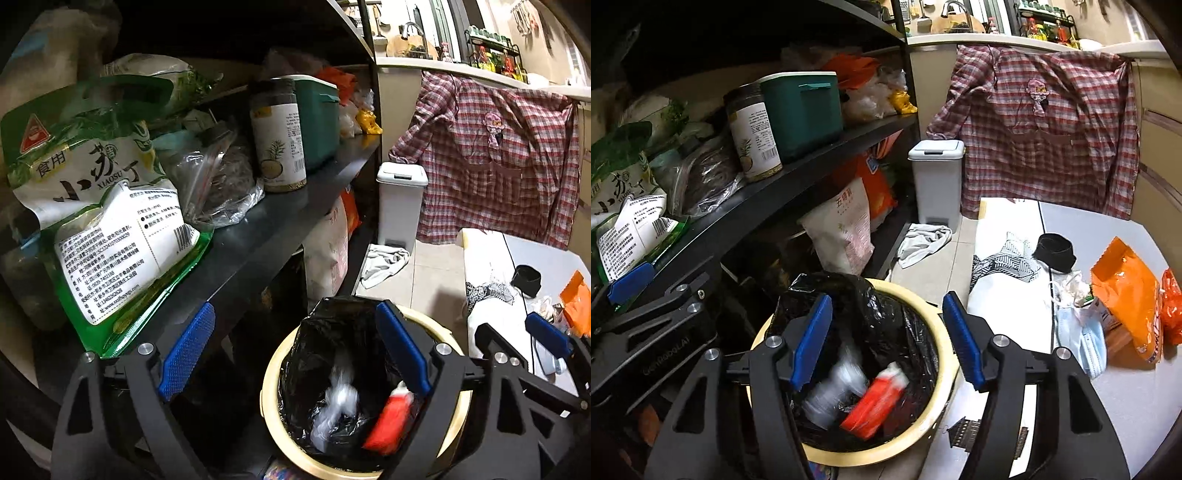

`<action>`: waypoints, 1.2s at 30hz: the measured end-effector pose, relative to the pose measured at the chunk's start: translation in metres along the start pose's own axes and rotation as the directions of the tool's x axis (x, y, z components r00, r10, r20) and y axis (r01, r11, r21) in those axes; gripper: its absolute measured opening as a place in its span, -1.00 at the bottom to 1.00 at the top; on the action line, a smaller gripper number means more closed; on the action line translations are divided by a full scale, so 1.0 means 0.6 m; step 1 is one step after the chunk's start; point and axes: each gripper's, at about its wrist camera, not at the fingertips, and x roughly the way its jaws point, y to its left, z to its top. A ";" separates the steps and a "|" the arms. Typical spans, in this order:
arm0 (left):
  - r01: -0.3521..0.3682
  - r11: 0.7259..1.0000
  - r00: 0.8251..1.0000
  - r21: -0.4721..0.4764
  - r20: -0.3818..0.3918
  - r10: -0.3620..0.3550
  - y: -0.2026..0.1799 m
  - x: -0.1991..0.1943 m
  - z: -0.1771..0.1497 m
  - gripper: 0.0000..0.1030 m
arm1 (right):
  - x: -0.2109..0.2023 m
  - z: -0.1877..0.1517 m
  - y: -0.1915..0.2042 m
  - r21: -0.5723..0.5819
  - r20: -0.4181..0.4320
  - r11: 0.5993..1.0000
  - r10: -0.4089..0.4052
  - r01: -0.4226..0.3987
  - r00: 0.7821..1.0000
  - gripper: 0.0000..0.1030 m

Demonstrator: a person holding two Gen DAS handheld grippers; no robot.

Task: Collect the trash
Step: 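Open both grippers to drop the bag and box into the bin, then grasp the crumpled white paper with the right gripper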

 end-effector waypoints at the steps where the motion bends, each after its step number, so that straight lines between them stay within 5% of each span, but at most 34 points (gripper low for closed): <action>1: -0.002 1.000 1.000 0.006 0.000 0.002 -0.001 0.000 0.000 0.68 | -0.001 -0.001 0.000 0.000 0.000 1.000 -0.002 0.002 1.000 0.22; 11: 0.019 1.000 1.000 0.013 0.023 -0.019 -0.009 -0.019 0.002 0.70 | -0.035 -0.002 -0.012 0.005 0.019 1.000 -0.017 0.017 1.000 0.31; 24: 0.173 0.983 0.978 0.059 0.108 -0.179 -0.089 -0.106 0.000 0.76 | -0.175 0.000 -0.092 -0.008 0.139 0.993 -0.117 0.119 0.983 0.48; 31: 0.284 0.955 0.949 0.088 0.119 -0.293 -0.160 -0.147 -0.008 0.76 | -0.242 -0.031 -0.196 0.080 0.174 0.959 -0.281 0.271 0.944 0.50; 36: 0.334 0.936 0.931 0.113 0.113 -0.346 -0.217 -0.164 -0.020 0.76 | -0.258 -0.062 -0.290 0.221 0.169 0.875 -0.469 0.431 0.867 0.50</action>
